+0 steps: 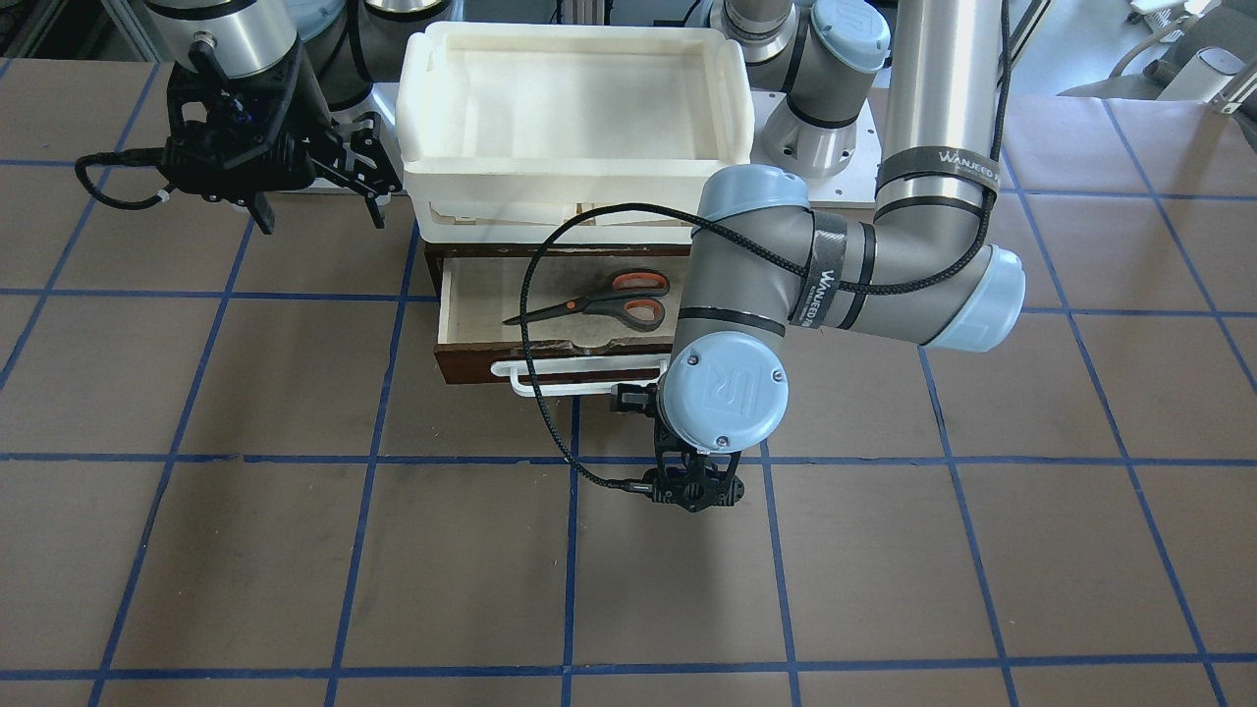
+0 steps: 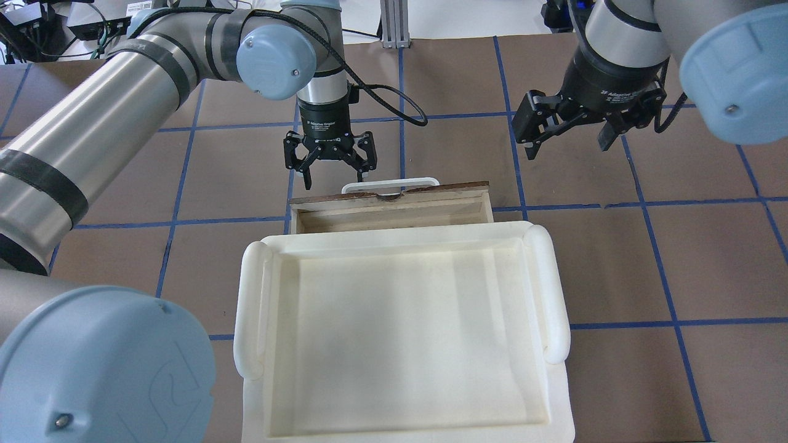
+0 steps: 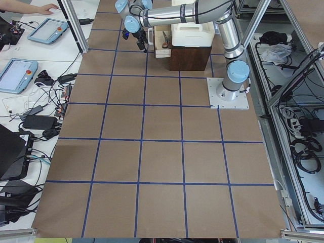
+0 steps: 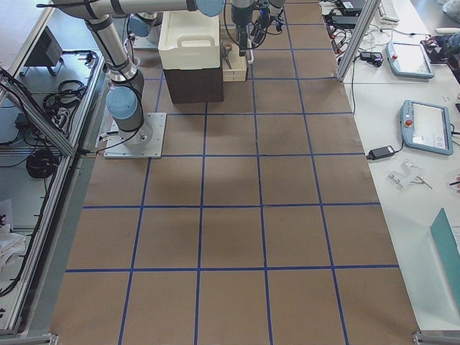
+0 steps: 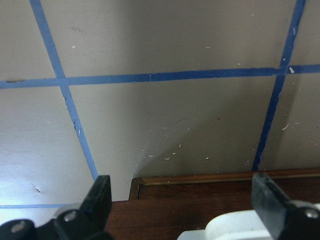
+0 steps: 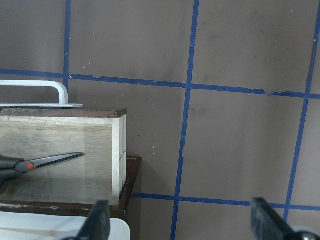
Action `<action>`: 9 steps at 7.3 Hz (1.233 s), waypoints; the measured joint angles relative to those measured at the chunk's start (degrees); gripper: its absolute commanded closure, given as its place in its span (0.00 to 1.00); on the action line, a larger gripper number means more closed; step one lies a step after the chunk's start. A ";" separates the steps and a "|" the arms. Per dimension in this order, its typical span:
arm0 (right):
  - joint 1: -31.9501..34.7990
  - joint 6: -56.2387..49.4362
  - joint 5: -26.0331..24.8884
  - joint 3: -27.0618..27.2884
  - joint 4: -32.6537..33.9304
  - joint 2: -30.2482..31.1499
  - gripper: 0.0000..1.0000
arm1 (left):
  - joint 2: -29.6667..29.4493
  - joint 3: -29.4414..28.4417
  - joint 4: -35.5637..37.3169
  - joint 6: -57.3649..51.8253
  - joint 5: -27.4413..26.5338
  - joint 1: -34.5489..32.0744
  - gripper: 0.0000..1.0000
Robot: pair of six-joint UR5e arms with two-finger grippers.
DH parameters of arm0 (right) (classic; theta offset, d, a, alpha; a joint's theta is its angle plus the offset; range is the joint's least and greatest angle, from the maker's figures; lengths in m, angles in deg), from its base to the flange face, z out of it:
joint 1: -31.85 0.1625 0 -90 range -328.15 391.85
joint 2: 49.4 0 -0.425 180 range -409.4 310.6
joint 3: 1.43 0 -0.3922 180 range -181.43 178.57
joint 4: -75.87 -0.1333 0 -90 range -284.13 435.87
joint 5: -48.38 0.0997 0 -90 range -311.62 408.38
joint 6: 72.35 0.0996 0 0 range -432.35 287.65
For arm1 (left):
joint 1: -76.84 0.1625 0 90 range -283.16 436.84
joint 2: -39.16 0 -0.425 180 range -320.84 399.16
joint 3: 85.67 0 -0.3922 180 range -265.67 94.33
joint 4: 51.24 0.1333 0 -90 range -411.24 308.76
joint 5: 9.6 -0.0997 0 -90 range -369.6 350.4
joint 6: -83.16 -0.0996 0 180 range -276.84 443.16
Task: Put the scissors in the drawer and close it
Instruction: 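Lower the left gripper toward the white drawer handle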
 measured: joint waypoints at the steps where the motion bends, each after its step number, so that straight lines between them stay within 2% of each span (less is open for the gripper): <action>1: -0.03 0.01 -0.02 0.00 0.00 0.02 0.00 | 0.19 0.54 -0.18 0.00 0.01 -0.10 0.00; 4: -0.13 0.02 -0.16 -0.07 -0.38 0.99 0.00 | 0.97 0.22 1.52 -0.29 0.42 0.31 0.00; 6: -0.08 0.00 -0.23 -0.04 -0.45 1.14 0.00 | 0.68 -0.09 10.10 -0.29 1.35 -0.32 0.00; 9: 0.19 0.04 -0.02 0.63 -0.95 1.28 0.00 | 1.90 -0.05 13.66 -0.16 2.78 -3.39 0.00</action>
